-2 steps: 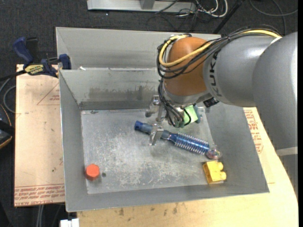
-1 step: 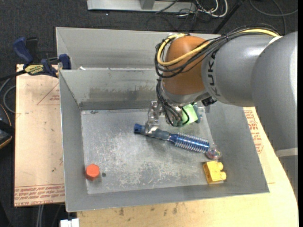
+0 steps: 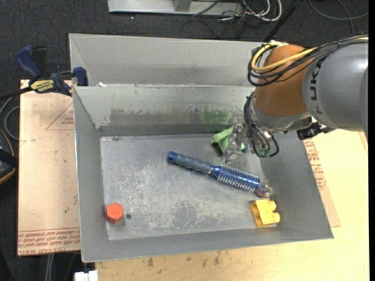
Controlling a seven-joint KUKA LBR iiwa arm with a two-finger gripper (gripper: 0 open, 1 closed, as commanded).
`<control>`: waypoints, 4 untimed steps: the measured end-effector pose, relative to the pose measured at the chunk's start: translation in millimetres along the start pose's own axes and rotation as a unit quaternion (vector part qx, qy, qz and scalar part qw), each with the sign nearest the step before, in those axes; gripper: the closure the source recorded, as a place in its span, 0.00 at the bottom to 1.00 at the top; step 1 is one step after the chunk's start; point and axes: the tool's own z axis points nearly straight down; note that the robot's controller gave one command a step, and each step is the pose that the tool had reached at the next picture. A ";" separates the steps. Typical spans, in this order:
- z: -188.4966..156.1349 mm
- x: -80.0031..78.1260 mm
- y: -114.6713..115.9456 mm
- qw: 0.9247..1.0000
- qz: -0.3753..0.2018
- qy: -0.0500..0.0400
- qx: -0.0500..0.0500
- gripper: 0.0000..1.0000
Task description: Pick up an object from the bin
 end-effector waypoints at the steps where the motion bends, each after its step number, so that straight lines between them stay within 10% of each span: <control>1: 0.3 0.8 4.6 1.000 -0.003 0.001 -0.002 0.00; 2: 50.5 60.7 -5.3 1.000 -0.014 -0.008 -0.003 0.00; 3: 48.0 58.6 -5.3 1.000 -0.014 -0.010 -0.004 1.00; 4: -83.4 44.3 22.6 1.000 0.001 -0.004 -0.002 1.00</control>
Offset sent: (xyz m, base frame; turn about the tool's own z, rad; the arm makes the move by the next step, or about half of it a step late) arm 0.0000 0.0000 0.0000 0.0000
